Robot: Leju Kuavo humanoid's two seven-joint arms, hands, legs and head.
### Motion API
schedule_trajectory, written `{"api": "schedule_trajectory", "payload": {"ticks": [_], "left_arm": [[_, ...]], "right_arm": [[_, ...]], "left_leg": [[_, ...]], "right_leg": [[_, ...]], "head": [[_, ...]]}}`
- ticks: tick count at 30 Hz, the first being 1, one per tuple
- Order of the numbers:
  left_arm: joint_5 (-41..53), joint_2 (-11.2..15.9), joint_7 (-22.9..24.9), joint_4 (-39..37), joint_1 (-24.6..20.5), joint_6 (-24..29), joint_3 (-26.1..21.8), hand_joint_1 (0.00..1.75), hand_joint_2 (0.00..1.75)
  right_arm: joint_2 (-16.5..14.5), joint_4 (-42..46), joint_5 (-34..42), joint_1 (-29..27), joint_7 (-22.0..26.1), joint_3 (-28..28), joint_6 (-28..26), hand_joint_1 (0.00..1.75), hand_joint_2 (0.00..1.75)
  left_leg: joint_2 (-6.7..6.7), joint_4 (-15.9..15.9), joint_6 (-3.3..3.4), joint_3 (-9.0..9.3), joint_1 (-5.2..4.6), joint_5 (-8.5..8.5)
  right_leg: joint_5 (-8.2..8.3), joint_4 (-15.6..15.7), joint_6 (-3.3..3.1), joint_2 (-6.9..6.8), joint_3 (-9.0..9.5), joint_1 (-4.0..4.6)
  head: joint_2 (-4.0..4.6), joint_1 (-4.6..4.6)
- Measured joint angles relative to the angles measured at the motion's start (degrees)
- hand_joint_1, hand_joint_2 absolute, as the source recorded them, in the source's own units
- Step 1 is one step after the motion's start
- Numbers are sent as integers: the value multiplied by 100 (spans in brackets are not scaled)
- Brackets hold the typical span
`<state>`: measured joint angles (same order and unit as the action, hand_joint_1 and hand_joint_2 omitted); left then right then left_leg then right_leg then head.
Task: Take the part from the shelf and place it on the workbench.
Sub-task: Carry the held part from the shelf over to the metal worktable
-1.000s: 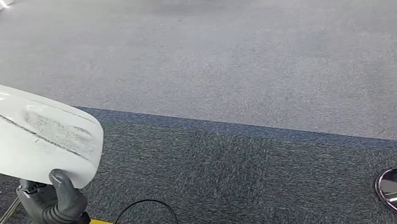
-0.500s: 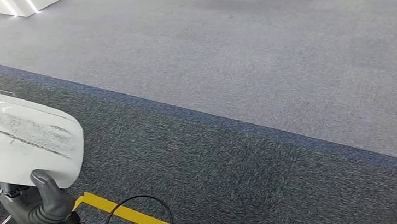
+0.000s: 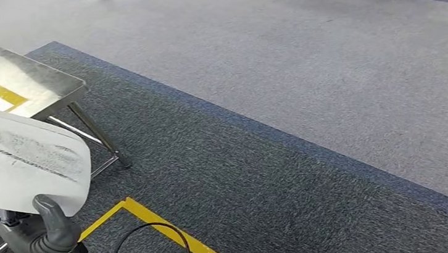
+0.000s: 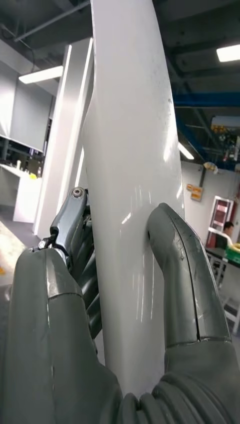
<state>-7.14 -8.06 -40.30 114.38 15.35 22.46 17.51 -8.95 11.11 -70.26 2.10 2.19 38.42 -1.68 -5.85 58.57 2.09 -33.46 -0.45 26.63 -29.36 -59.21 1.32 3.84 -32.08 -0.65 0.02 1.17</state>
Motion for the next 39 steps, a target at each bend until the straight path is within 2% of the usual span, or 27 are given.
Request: {"api": "schedule_trajectory", "payload": {"ticks": [1, 3, 5, 7, 9, 10, 11, 12, 14, 16, 18, 19, 21, 22, 23, 24, 25, 26, 27, 29, 31, 32, 33, 34, 36, 38, 39], "left_arm": [[-13, 2, 1, -2, 1, -10, 2, 175, 175], [-17, 11, 1, -7, 17, -13, 4, 175, 175], [-2, 23, 1, -10, 20, -4, 7, 175, 175], [5, 31, 0, -16, 10, 1, 11, 175, 175], [7, 38, 1, -23, 13, 5, 12, 175, 175], [7, 42, 1, -26, 20, 8, 12, 175, 175], [7, 47, 1, -28, 24, 10, 11, 175, 175], [7, 50, 1, -28, 27, 11, 12, 175, 175], [8, 56, 1, -29, 22, 11, 13, 175, 175], [15, 63, 1, -29, 15, 12, 12, 175, 175], [26, 68, 2, -30, 14, 10, 11, 175, 175], [32, 68, 2, -31, 13, 8, 11, 175, 175], [59, 66, 2, -38, -14, 5, 22, 175, 175], [79, 65, 2, -46, -33, 8, 32, 175, 175], [100, 63, 2, -58, -53, 11, 42, 175, 175], [117, 62, 2, -73, -67, 14, 50, 175, 175], [128, 63, 2, -87, -77, 15, 54, 175, 175], [137, 63, 2, -102, -88, 16, 56, 175, 175], [143, 63, 2, -114, -103, 17, 58, 175, 175], [163, 63, 2, -139, -155, 37, 83, 175, 175], [190, 62, 2, -164, -209, 76, 131, 175, 175], [197, 62, 2, -175, -224, 96, 149, 175, 175], [199, 63, 2, -182, -231, 109, 159, 175, 175], [199, 65, 1, -186, -232, 122, 161, 175, 175], [199, 70, 1, -191, -253, 136, 162, 175, 175], [199, 73, 2, -199, -279, 150, 168, 175, 175], [197, 75, 2, -205, -285, 159, 172, 175, 175]], "right_arm": [[-2, -1, 4, 7, 13, -1, -7, 0, 0], [-7, -1, 14, 23, 26, -2, -21, 0, 0], [-15, -1, 21, 27, 34, 0, -27, 0, 0], [-21, -1, 24, 20, 39, 1, -28, 0, 0], [-23, -1, 24, 5, 38, 0, -26, 0, 0], [-23, -1, 25, -2, 37, 0, -26, 0, 0], [-24, -1, 25, -2, 37, 0, -26, 0, 0], [-26, -1, 26, 0, 37, 0, -26, 0, 0], [-31, -1, 25, 2, 38, 0, -26, 0, 0], [-34, -1, 25, 11, 39, 0, -25, 0, 0], [-34, -1, 26, 43, 38, 0, -16, 0, 0], [-34, -1, 26, 62, 36, 0, -8, 0, 0], [-34, -1, 30, 79, 32, 0, 6, 0, 0], [-34, -1, 35, 76, 30, 0, 10, 0, 0], [-34, -1, 44, 70, 29, 0, 13, 0, 0], [-34, -2, 53, 60, 33, 0, 16, 0, 0], [-34, -2, 63, 48, 43, 1, 20, 0, 0], [-34, -3, 70, 39, 54, 1, 24, 0, 0], [-34, -3, 72, 33, 64, 2, 28, 0, 0], [-34, -4, 63, 34, 72, 2, 48, 0, 0], [-32, -7, 49, 37, 69, 2, 76, 0, 0], [-30, -8, 43, 39, 67, 2, 88, 0, 0], [-28, -8, 38, 44, 67, 3, 94, 0, 0], [-28, -8, 34, 48, 67, 5, 98, 0, 0], [-31, -8, 31, 53, 75, 7, 102, 0, 0], [-32, -8, 31, 42, 85, 8, 107, 0, 0], [-32, -8, 29, 31, 87, 9, 108, 0, 0]], "left_leg": [[-61, 4, -32, -20, 7, -8], [-146, 2, -101, -48, 26, -21], [54, 174, -166, -125, 12, 110], [378, 764, -223, -381, 8, 448], [491, 1446, -264, -690, 35, 723], [510, 1569, -276, -743, 46, 717], [532, 1468, -281, -687, 54, 600], [584, 1152, -275, -521, 56, 398], [847, 372, -231, -118, 18, 92], [1023, 18, -166, 46, -30, 39], [922, -10, -101, 30, -34, 34], [855, -31, -70, 32, -23, 21], [726, -69, -3, 41, 13, -10], [662, -71, 17, 37, 22, -16], [591, -70, 31, 32, 27, -19], [512, -67, 37, 29, 27, -19], [430, -64, 38, 30, 27, -19], [346, -58, 37, 33, 28, -19], [263, -51, 34, 36, 30, -17], [108, -25, 9, 28, 29, -9], [-27, 2, -54, -12, 31, -16], [-87, 2, -94, -34, 38, -30], [-145, -3, -132, -49, 48, -48], [-142, 7, -162, -61, 52, -41], [90, 265, -220, -177, 39, 137], [410, 941, -268, -479, 42, 503], [476, 1305, -286, -643, 53, 650]], "right_leg": [[-6, 107, -10, 42, 62, 2], [-6, 168, -36, -57, 123, 0], [21, 223, -87, -193, 156, -14], [19, 248, -128, -352, 183, -9], [-6, 244, -143, -523, 199, 3], [-20, 243, -142, -609, 211, 6], [-36, 243, -139, -688, 229, 7], [-56, 242, -131, -763, 258, 7], [-105, 236, -94, -888, 314, 24], [-146, 230, -41, -999, 340, 52], [-174, 238, 13, -1122, 367, 63], [-213, 219, 43, -1097, 368, 57], [-433, -97, 97, -815, 229, 33], [-605, -443, 115, -618, 59, 20], [-773, -853, 126, -489, -149, 11], [-879, -1209, 134, -429, -346, 6], [-879, -1398, 135, -407, -476, 4], [-762, -1362, 131, -395, -503, 3], [-551, -1109, 124, -371, -426, 0], [-144, -335, 101, -169, -124, -21], [-22, 99, 71, 14, 83, -35], [-41, 129, 49, 26, 111, -30], [-30, 143, 18, -27, 129, -25], [-13, 164, -18, -90, 138, -27], [14, 209, -84, -233, 162, -42], [7, 217, -122, -396, 174, -36], [-2, 215, -131, -486, 176, -29]], "head": [[0, 1], [0, 1], [0, 26], [0, 61], [0, 71], [0, 71], [0, 72], [0, 72], [0, 74], [0, 67], [0, 54], [0, 47], [0, 24], [0, 9], [0, -1], [0, -6], [0, -5], [0, -6], [0, -5], [0, -4], [0, -4], [0, -4], [0, -5], [0, -4], [0, 33], [0, 70], [0, 70]]}}
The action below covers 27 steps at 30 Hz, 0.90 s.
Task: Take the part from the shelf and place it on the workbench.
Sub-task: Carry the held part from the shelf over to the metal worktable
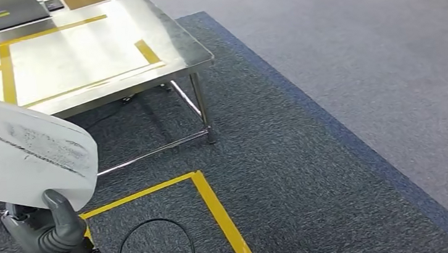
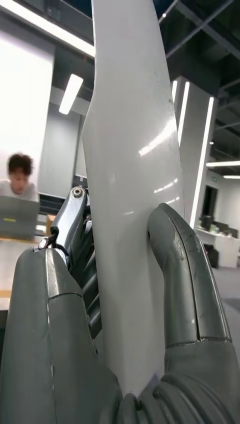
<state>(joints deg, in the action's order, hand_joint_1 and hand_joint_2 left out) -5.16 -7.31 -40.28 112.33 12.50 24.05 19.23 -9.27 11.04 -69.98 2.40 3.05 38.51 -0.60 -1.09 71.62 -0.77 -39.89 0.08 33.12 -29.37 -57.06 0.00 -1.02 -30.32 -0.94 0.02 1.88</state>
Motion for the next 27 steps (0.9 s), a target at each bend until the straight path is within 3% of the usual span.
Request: {"api": "schedule_trajectory", "payload": {"ticks": [1, 2, 4, 5, 7, 8, 10, 12, 14, 16, 17, 18, 19, 21, 23, 25, 26, 27], "left_arm": [[-5, 4, 0, -5, 0, 8, 2, 175, 175], [-10, 8, 0, -9, 1, 15, 3, 175, 175], [-17, 12, 0, -14, 1, 34, 7, 175, 175], [-17, 12, 0, -14, -2, 46, 9, 175, 175], [-16, 11, 0, -19, -13, 67, 17, 175, 175], [-18, 11, 0, -25, -15, 72, 19, 175, 175], [-25, 13, 0, -39, -9, 82, 21, 175, 175], [-43, 13, -1, -50, -12, 103, 27, 175, 175], [-59, 12, -1, -59, -17, 134, 45, 175, 175], [-74, 13, 0, -73, -14, 167, 74, 175, 175], [-83, 14, 0, -81, -14, 184, 90, 175, 175], [-91, 14, 0, -88, -14, 198, 101, 175, 175], [-97, 14, 0, -92, -14, 209, 109, 175, 175], [-99, 14, 0, -95, -18, 222, 117, 175, 175], [-97, 15, 0, -96, -21, 231, 121, 175, 175], [-96, 21, 0, -97, -16, 244, 123, 175, 175], [-95, 25, -1, -97, -13, 250, 123, 175, 175], [-95, 31, -1, -97, -19, 257, 123, 175, 175]], "right_arm": [[1, 0, -2, -9, 1, 1, 2, 0, 0], [2, 0, -4, -12, -2, 2, 2, 0, 0], [2, 0, -10, -1, -32, 2, -1, 0, 0], [1, 0, -11, 4, -55, 2, -3, 0, 0], [0, 0, -12, 6, -96, 2, -8, 0, 0], [0, 0, -12, 10, -106, 2, -9, 0, 0], [0, 1, -12, 39, -121, 2, -10, 0, 0], [0, 2, -13, 58, -127, 2, -9, 0, 0], [0, 1, -14, 50, -133, 2, -7, 0, 0], [0, 0, -15, 25, -142, 2, -5, 0, 0], [0, 0, -15, 11, -144, 2, -4, 0, 0], [0, 0, -16, 1, -146, 2, -3, 0, 0], [1, 0, -16, -2, -145, 2, -3, 0, 0], [2, -1, -16, -4, -144, 2, -1, 0, 0], [3, -2, -17, -5, -144, 3, 7, 0, 0], [6, -2, -19, 3, -143, 4, 14, 0, 0], [6, -2, -20, 8, -140, 4, 16, 0, 0], [4, -2, -21, 9, -135, 4, 18, 0, 0]], "left_leg": [[28, 228, -10, -101, 9, 53], [45, 260, -12, -107, 15, -1], [149, -301, 17, 196, 13, -360], [285, -694, 44, 410, -12, -506], [496, -1222, 117, 672, -62, -633], [516, -1285, 147, 691, -84, -607], [391, -1323, 212, 674, -71, -627], [268, -1367, 280, 680, -33, -661], [137, -1381, 322, 671, -12, -680], [-21, -1376, 336, 662, -14, -682], [-106, -1371, 338, 664, -15, -683], [-192, -1365, 337, 668, -15, -682], [-278, -1354, 332, 671, -13, -679], [-430, -1320, 302, 659, -13, -669], [-560, -1299, 236, 613, -5, -681], [-684, -1304, 157, 568, 12, -714], [-640, -1279, 123, 546, 7, -699], [-515, -1168, 92, 493, -2, -626]], "right_leg": [[-10, -1, -4, -88, 5, 6], [-20, -2, -4, -172, 13, 10], [-50, -2, 5, -316, 55, 19], [-70, -2, 19, -378, 82, 32], [-111, -10, 66, -497, 120, 64], [-124, -7, 93, -559, 130, 77], [-153, 1, 152, -640, 144, 77], [-303, -182, 213, -375, 63, 55], [-641, -846, 253, -7, -257, 33], [-873, -1549, 270, 85, -628, 28], [-824, -1642, 270, 91, -705, 28], [-665, -1509, 265, 103, -676, 27], [-423, -1170, 254, 161, -549, 22], [-81, -420, 224, 445, -243, -6], [-31, -105, 194, 635, -81, -20], [-20, -75, 144, 540, -44, -18], [-4, -54, 111, 469, -33, -23], [8, -31, 79, 385, -19, -31]], "head": [[0, 2], [0, 1], [0, 2], [0, 0], [0, -5], [0, -10], [0, -16], [0, -40], [0, -77], [0, -89], [0, -90], [0, -91], [0, -91], [0, -88], [0, -85], [0, -84], [0, -80], [0, -59]]}}
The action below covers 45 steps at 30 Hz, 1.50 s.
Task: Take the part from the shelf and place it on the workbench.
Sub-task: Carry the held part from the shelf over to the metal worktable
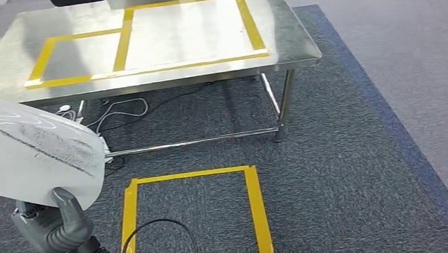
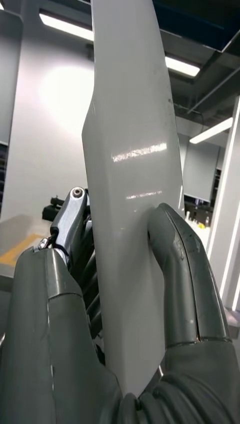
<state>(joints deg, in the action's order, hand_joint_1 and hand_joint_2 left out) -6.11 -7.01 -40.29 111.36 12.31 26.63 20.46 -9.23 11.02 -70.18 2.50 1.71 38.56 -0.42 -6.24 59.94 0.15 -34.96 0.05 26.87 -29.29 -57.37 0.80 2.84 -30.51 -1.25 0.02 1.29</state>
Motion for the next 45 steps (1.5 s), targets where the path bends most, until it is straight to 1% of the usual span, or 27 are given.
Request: {"api": "schedule_trajectory", "payload": {"ticks": [2, 3, 5, 6, 7, 9, 11, 13, 14, 15, 17, 19, 20, 21, 22, 24, 25, 26, 30, 32, 34, 35, 36, 37, 40, 42, 45], "left_arm": [[1, 10, -1, 0, -21, 8, 2, 175, 175], [1, 14, -1, 0, -29, 10, 3, 175, 175], [1, 21, -1, -1, -24, 13, 2, 175, 175], [1, 25, 0, -2, -21, 14, 2, 175, 175], [1, 27, 1, -2, -20, 15, 1, 175, 175], [2, 30, 1, -2, -26, 15, 3, 175, 175], [14, 30, 1, -2, -33, 16, 3, 175, 175], [32, 30, 1, -2, -24, 23, 1, 175, 175], [37, 28, 1, -1, -16, 30, -1, 175, 175], [40, 27, 1, 2, -13, 34, -2, 175, 175], [43, 21, -1, 5, -16, 40, -1, 175, 175], [40, 16, -1, 7, -16, 36, -1, 175, 175], [39, 16, -1, 7, -14, 32, -2, 175, 175], [37, 16, -1, 7, -13, 28, -2, 175, 175], [36, 16, -1, 7, -12, 24, -2, 175, 175], [36, 16, -1, 7, -12, 19, -3, 175, 175], [36, 16, -1, 7, -12, 17, -3, 175, 175], [35, 15, -1, 7, -11, 15, -2, 175, 175], [36, 16, -1, 10, -11, 1, -2, 175, 175], [38, 20, -1, 15, -12, -2, -2, 175, 175], [38, 25, -1, 15, -5, -3, -4, 175, 175], [38, 27, -1, 15, 1, -3, -5, 175, 175], [38, 30, -1, 15, 5, -4, -6, 175, 175], [38, 32, -1, 15, 7, -4, -7, 175, 175], [41, 34, -1, 16, 4, -5, -7, 175, 175], [43, 36, 0, 17, 2, -8, -7, 175, 175], [43, 34, 1, 19, 10, -16, -7, 175, 175]], "right_arm": [[-4, 0, -1, -9, 6, 0, 11, 0, 0], [-4, 0, 0, -21, 6, 0, 16, 0, 0], [0, 0, 0, -39, 3, 0, 22, 0, 0], [2, 0, 0, -36, 2, 0, 25, 0, 0], [3, 0, 0, -28, 2, 0, 28, 0, 0], [3, 0, 0, -14, 3, 0, 33, 0, 0], [3, 0, 2, -7, 13, 0, 33, 0, 0], [3, 1, 32, 14, 62, 0, 16, 0, 0], [3, 1, 61, 29, 99, 1, -1, 0, 0], [3, 2, 90, 38, 142, 2, -21, 0, 0], [3, 2, 121, 38, 194, 5, -53, 0, 0], [3, 1, 122, 21, 205, 7, -63, 0, 0], [3, 1, 122, 7, 205, 7, -62, 0, 0], [3, 1, 121, -5, 205, 7, -61, 0, 0], [5, 0, 120, -16, 205, 7, -60, 0, 0], [9, -1, 117, -15, 205, 7, -57, 0, 0], [11, -2, 114, -7, 205, 7, -52, 0, 0], [11, -3, 112, 1, 205, 7, -48, 0, 0], [15, -4, 114, -9, 193, 13, -40, 0, 0], [16, -4, 116, -1, 191, 19, -37, 0, 0], [16, -4, 115, 3, 195, 22, -31, 0, 0], [16, -4, 114, 1, 196, 25, -28, 0, 0], [16, -4, 113, -2, 197, 28, -28, 0, 0], [16, -4, 112, -1, 198, 31, -28, 0, 0], [14, -4, 109, 3, 204, 33, -27, 0, 0], [12, -4, 109, 7, 205, 34, -24, 0, 0], [12, -3, 111, 22, 207, 36, -6, 0, 0]], "left_leg": [[360, 556, -52, -250, -11, 314], [472, 947, -72, -429, -2, 496], [545, 1445, -96, -655, 19, 633], [565, 1389, -97, -619, 26, 539], [607, 1121, -88, -473, 29, 361], [869, 331, -41, -52, -10, 40], [1088, -96, 26, 164, -62, -28], [1034, -140, 91, 165, -75, -4], [985, -161, 123, 171, -65, -13], [941, -182, 158, 179, -49, -24], [869, -210, 217, 186, -14, -44], [787, -208, 242, 178, -9, -43], [747, -207, 244, 180, -11, -40], [708, -204, 244, 186, -12, -36], [673, -200, 240, 196, -9, -28], [624, -175, 204, 212, -14, 1], [607, -153, 178, 205, -22, 16], [597, -136, 147, 192, -29, 22], [589, -58, 35, 145, -21, 70], [593, 376, -27, -33, -8, 332], [595, 1119, -67, -374, 3, 658], [596, 1383, -73, -503, 5, 723], [596, 1460, -67, -550, 5, 682], [596, 1315, -48, -491, 4, 533], [599, 261, 59, 5, -24, 15], [601, -61, 107, 150, -52, -3], [597, -172, 165, 187, -29, 2]], "right_leg": [[-2, 26, -48, -188, 28, 3], [-12, 25, -62, -287, 34, 9], [-33, 23, -73, -481, 45, 18], [-44, 22, -72, -566, 56, 19], [-58, 22, -67, -643, 75, 20], [-99, 19, -36, -774, 126, 38], [-142, 14, 17, -885, 147, 71], [-167, 29, 75, -993, 182, 86], [-196, 23, 108, -966, 199, 80], [-265, -45, 139, -850, 182, 72], [-570, -550, 181, -501, -62, 55], [-886, -1346, 193, -329, -479, 52], [-916, -1590, 194, -310, -632, 53], [-824, -1617, 192, -305, -690, 53], [-625, -1410, 186, -305, -638, 52], [-173, -651, 172, -297, -354, 51], [-49, -335, 153, -288, -216, 51], [0, -149, 131, -279, -136, 55], [5, -62, 11, -271, -90, 53], [10, -42, -39, -281, -67, 36], [-4, -43, -68, -293, -54, 43], [-11, -44, -75, -298, -46, 48], [-18, -44, -79, -300, -37, 53], [-26, -44, -80, -298, -22, 58], [-67, -47, -63, -287, 31, 78], [-86, -46, -20, -295, 22, 90], [-132, -54, 69, -310, 2, 92]], "head": [[0, 40], [0, 57], [0, 58], [0, 58], [0, 59], [0, 60], [-1, 57], [-1, 48], [0, 38], [0, 25], [0, -14], [0, -35], [0, -33], [0, -34], [0, -34], [0, -37], [0, -34], [0, -30], [0, -17], [0, 7], [0, 19], [0, 19], [0, 18], [0, 19], [0, 17], [0, 14], [0, 10]]}}
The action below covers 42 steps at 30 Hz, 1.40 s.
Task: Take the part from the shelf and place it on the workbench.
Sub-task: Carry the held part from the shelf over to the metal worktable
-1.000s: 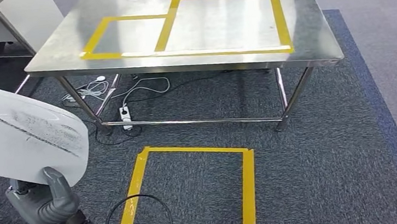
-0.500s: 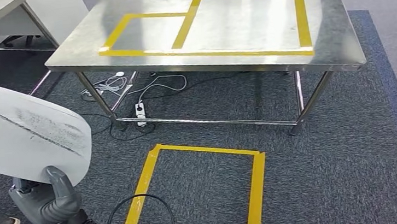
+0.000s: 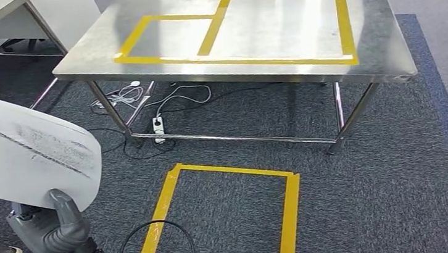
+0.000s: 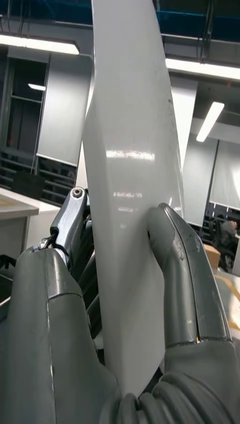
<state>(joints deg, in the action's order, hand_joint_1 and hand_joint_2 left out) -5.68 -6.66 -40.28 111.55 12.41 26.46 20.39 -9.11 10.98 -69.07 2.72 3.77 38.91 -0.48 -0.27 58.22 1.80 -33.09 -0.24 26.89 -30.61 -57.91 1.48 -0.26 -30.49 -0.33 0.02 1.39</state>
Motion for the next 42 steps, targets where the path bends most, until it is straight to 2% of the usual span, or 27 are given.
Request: {"api": "schedule_trajectory", "payload": {"ticks": [2, 4, 5, 6, 7, 8, 9, 11, 12, 16, 17, 19, 20, 21, 22, 24, 25, 26, 27, 31, 33, 35, 36, 37, 38, 40, 42], "left_arm": [[0, -4, -1, 1, -4, -9, 1, 175, 175], [-1, -7, -2, -1, -4, -18, 2, 175, 175], [-2, -7, -1, -1, -1, -22, 2, 175, 175], [-2, -7, -1, -1, 1, -25, 2, 175, 175], [-2, -7, -1, -1, 1, -27, 2, 175, 175], [-2, -7, 0, -1, 2, -29, 2, 175, 175], [-2, -8, 0, -1, 1, -30, 2, 175, 175], [-2, -8, 0, -1, -4, -35, 3, 175, 175], [-2, -8, 0, -1, -6, -39, 4, 175, 175], [0, -5, -1, 1, -9, -52, 8, 175, 175], [2, -5, -2, 1, -11, -54, 9, 175, 175], [4, 0, -2, 1, -11, -58, 9, 175, 175], [4, 4, -2, 0, -8, -58, 9, 175, 175], [4, 8, -2, -1, -5, -58, 9, 175, 175], [4, 12, -2, -1, -5, -58, 9, 175, 175], [4, 17, -2, -1, -6, -58, 9, 175, 175], [4, 20, -1, -2, -6, -58, 10, 175, 175], [4, 22, -1, -1, -9, -58, 10, 175, 175], [5, 23, -1, -1, -10, -60, 10, 175, 175], [7, 23, -2, 1, -4, -68, 9, 175, 175], [8, 20, -2, 1, -12, -69, 12, 175, 175], [9, 19, -2, 1, -12, -69, 12, 175, 175], [9, 19, -1, 1, -8, -69, 11, 175, 175], [9, 19, -2, 1, -6, -69, 11, 175, 175], [9, 19, -2, 0, -6, -69, 11, 175, 175], [9, 19, -2, 0, -7, -69, 11, 175, 175], [9, 20, 0, -2, -12, -69, 11, 175, 175]], "right_arm": [[1, 1, 5, 10, 3, 5, 10, 0, 0], [2, 0, 10, 5, 5, 13, 25, 0, 0], [2, 0, 10, -2, 5, 16, 33, 0, 0], [2, 0, 11, -11, 5, 19, 39, 0, 0], [2, 0, 11, -15, 5, 21, 44, 0, 0], [2, -1, 11, -17, 6, 24, 46, 0, 0], [2, -1, 12, -14, 7, 27, 48, 0, 0], [2, -1, 12, -4, 10, 36, 48, 0, 0], [1, -1, 12, 0, 11, 42, 49, 0, 0], [3, -1, 14, -26, 15, 53, 55, 0, 0], [4, -1, 15, -20, 15, 55, 56, 0, 0], [4, -1, 15, -6, 16, 58, 61, 0, 0], [4, -1, 15, -6, 16, 60, 63, 0, 0], [4, -1, 15, -11, 15, 62, 63, 0, 0], [4, -1, 15, -16, 15, 64, 63, 0, 0], [1, -1, 15, -21, 14, 68, 63, 0, 0], [-1, -3, 15, -21, 15, 69, 63, 0, 0], [-3, -4, 15, -19, 15, 69, 63, 0, 0], [-4, -6, 15, -14, 16, 70, 63, 0, 0], [-3, -7, 17, 9, 17, 72, 66, 0, 0], [-3, -8, 22, 20, 21, 72, 68, 0, 0], [-3, -8, 27, 18, 22, 72, 69, 0, 0], [-3, -8, 28, 8, 21, 72, 70, 0, 0], [-3, -8, 28, -7, 19, 72, 72, 0, 0], [-3, -8, 28, -20, 17, 72, 74, 0, 0], [-3, -10, 28, -36, 16, 72, 75, 0, 0], [-3, -15, 28, -38, 15, 72, 75, 0, 0]], "left_leg": [[6, -71, 52, 49, 34, -18], [12, -76, 84, 59, 29, -5], [12, -75, 91, 63, 27, 4], [9, -73, 94, 72, 26, 16], [3, -71, 91, 89, 27, 31], [-2, -68, 79, 115, 28, 52], [-7, -63, 60, 144, 29, 79], [-11, -32, 3, 171, 7, 138], [-11, -20, -24, 171, -5, 158], [-7, 126, -132, 145, -3, 277], [-4, 353, -165, 53, 4, 391], [0, 1117, -211, -331, 19, 696], [0, 1479, -220, -543, 24, 797], [0, 1685, -221, -689, 29, 790], [0, 1668, -214, -734, 31, 660], [1, 1038, -173, -539, 33, 155], [3, 695, -145, -403, 21, -27], [6, 402, -115, -279, 7, -102], [7, 250, -86, -212, -10, -85], [-16, 43, 58, -17, 1, 37], [-15, -8, 111, 101, 15, 85], [-15, -9, 138, 157, -3, 158], [-20, -8, 145, 197, -17, 200], [-27, -8, 149, 255, -30, 248], [-35, -8, 150, 331, -42, 302], [-39, -21, 138, 505, -54, 420], [-32, -38, 92, 596, -49, 512]], "right_leg": [[-205, -357, 55, 11, -186, -4], [-511, -1099, 99, 19, -590, -20], [-593, -1419, 117, 18, -784, -26], [-563, -1557, 130, 18, -894, -29], [-425, -1478, 136, 17, -897, -31], [-197, -1186, 136, 17, -790, -34], [31, -791, 130, 15, -625, -37], [247, -171, 91, 20, -320, -33], [239, -52, 62, 24, -251, -28], [169, 2, -67, 28, -148, -48], [152, 15, -100, 25, -107, -59], [97, 18, -142, 20, -35, -61], [65, 18, -149, 19, 1, -61], [31, 18, -149, 21, 42, -60], [-8, 17, -145, 25, 92, -60], [-104, 20, -121, 37, 221, -61], [-156, 23, -96, 40, 262, -52], [-199, 29, -65, 43, 283, -48], [-228, 52, -34, 36, 286, -44], [-240, -25, 106, 7, 376, -42], [-444, -468, 137, 14, 119, -42], [-686, -1171, 145, 15, -388, -39], [-700, -1393, 145, 15, -602, -36], [-594, -1426, 137, 16, -728, -32], [-364, -1241, 121, 16, -743, -26], [171, -608, 63, 17, -605, 4], [328, -221, -7, 16, -486, 52]], "head": [[0, -21], [0, -40], [0, -43], [0, -44], [0, -46], [0, -48], [0, -47], [0, -45], [0, -40], [-1, -7], [-1, 4], [0, 25], [0, 23], [0, 23], [0, 24], [0, 24], [1, 21], [1, 24], [1, 16], [0, -17], [0, -53], [0, -77], [0, -80], [0, -83], [0, -85], [1, -81], [1, -84]]}}
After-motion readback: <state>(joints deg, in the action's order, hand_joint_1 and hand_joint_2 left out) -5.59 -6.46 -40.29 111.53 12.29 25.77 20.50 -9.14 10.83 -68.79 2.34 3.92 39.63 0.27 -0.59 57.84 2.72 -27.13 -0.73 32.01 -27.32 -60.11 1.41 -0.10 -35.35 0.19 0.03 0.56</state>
